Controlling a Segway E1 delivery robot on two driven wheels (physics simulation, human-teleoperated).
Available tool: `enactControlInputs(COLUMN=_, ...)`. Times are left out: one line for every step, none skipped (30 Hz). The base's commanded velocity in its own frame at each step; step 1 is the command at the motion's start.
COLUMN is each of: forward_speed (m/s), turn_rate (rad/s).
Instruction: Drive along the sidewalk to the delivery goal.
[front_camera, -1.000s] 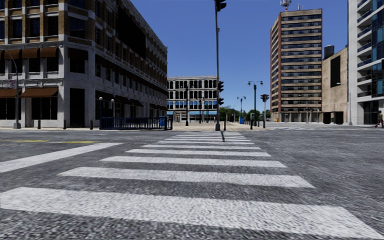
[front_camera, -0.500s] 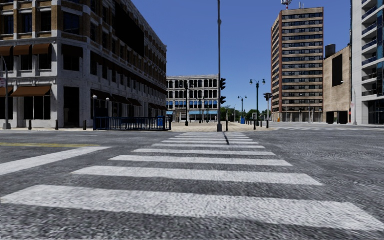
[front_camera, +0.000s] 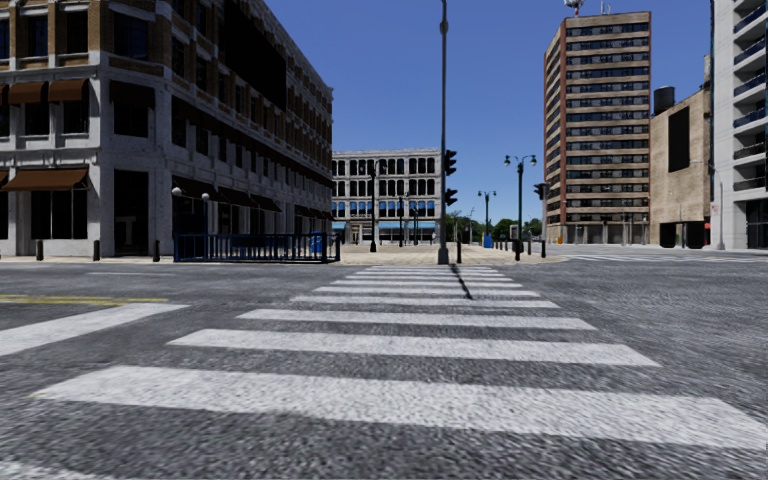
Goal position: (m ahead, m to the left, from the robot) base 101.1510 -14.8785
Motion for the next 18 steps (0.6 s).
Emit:
enactControlInputs(forward_speed=1.82, turn_rate=0.00)
enactControlInputs(forward_speed=1.87, turn_rate=0.00)
enactControlInputs(forward_speed=1.89, turn_rate=0.00)
enactControlInputs(forward_speed=1.89, turn_rate=0.00)
enactControlInputs(forward_speed=1.89, turn_rate=0.00)
enactControlInputs(forward_speed=1.89, turn_rate=0.00)
enactControlInputs(forward_speed=1.91, turn_rate=0.00)
enactControlInputs(forward_speed=1.92, turn_rate=0.00)
enactControlInputs(forward_speed=1.93, turn_rate=0.00)
enactControlInputs(forward_speed=2.00, turn_rate=0.00)
enactControlInputs(forward_speed=2.00, turn_rate=0.00)
enactControlInputs(forward_speed=2.00, turn_rate=0.00)
enactControlInputs(forward_speed=2.00, turn_rate=0.00)
enactControlInputs(forward_speed=2.00, turn_rate=0.00)
enactControlInputs(forward_speed=2.00, turn_rate=0.00)
enactControlInputs(forward_speed=2.00, turn_rate=0.00)
enactControlInputs(forward_speed=2.00, turn_rate=0.00)
enactControlInputs(forward_speed=2.00, turn_rate=0.00)
